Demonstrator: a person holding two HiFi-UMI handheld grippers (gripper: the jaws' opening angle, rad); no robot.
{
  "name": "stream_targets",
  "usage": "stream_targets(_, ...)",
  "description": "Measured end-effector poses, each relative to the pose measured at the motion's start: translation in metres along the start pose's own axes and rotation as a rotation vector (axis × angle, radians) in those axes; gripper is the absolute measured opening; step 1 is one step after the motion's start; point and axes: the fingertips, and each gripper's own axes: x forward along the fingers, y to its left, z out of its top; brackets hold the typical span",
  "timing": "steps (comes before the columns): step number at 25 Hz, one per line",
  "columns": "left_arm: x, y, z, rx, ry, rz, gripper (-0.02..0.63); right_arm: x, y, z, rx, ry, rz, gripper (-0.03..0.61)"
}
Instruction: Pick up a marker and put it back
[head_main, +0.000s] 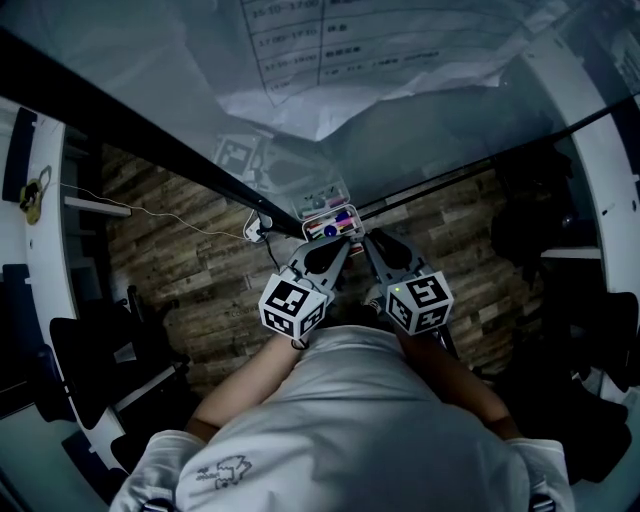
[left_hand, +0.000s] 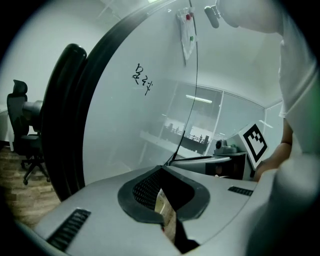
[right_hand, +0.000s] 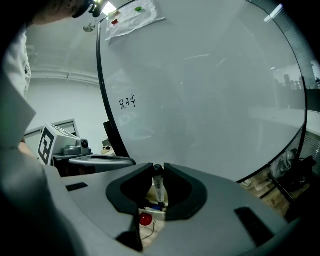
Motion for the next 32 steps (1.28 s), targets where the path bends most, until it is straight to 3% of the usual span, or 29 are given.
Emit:
stream_targets(9,-0.021,-0.006,0.021,0.054,-0.042,-0.040,0.005,-0.022,0.018,0.024,-0.045,-0.105,-0.049,0.074)
stream_targets(27,-0.070,-0.033,0.094,0.267,-0.198,-0.205,0.005,-0.071,0.082,0.100,-0.206,-0.377,-0.170,0.074)
stream_targets(32,-0.084,-0.039,0.101,0.265,-0.221,-0.265,0.003,-0.075,0.092,0.101,-0.204,-0.399,-0.204,0.074)
